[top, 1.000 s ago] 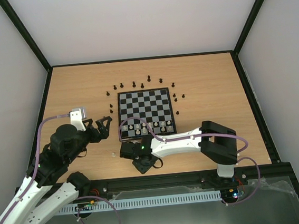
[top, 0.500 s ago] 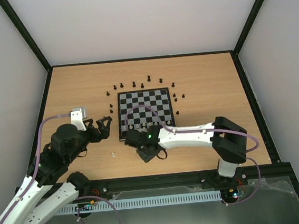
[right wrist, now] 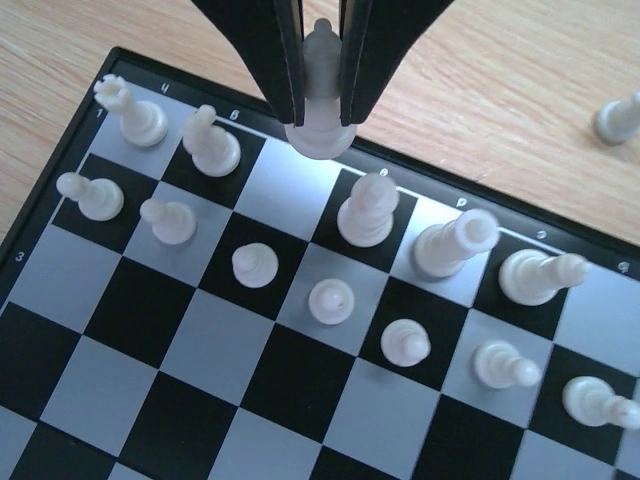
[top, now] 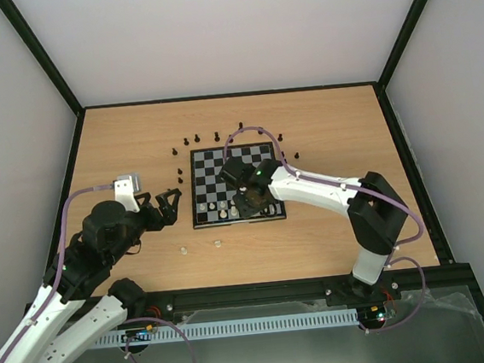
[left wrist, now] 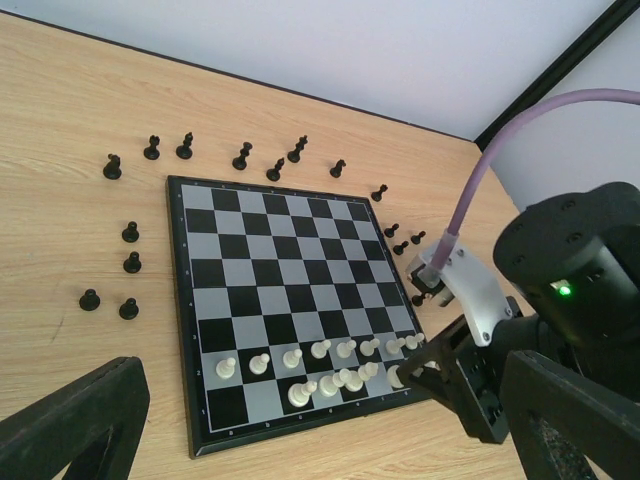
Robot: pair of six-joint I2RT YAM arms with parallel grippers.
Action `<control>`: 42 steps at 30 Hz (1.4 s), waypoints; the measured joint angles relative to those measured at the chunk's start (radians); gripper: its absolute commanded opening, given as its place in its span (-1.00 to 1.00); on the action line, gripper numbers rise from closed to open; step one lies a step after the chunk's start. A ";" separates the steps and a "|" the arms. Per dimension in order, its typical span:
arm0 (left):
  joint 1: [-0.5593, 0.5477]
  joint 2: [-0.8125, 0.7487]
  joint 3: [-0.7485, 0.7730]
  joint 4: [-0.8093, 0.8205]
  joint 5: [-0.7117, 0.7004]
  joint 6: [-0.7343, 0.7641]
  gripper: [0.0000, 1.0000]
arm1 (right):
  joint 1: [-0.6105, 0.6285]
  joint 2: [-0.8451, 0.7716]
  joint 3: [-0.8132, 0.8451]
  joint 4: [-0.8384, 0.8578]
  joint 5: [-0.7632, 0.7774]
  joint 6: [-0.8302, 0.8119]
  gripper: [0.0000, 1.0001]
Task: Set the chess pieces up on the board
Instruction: Place the chess piece on the chessboard.
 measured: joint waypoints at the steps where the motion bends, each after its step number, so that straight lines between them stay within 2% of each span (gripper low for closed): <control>1: 0.000 0.000 0.000 0.000 0.000 0.000 0.98 | -0.010 0.008 0.005 -0.001 0.000 -0.007 -0.97; 14: 0.000 0.001 0.000 0.000 0.000 0.000 0.98 | -0.048 0.089 0.006 0.007 -0.022 -0.049 -0.92; 42: 0.000 0.008 0.000 0.000 0.000 0.000 0.98 | -0.075 0.129 0.006 0.035 -0.038 -0.072 -0.82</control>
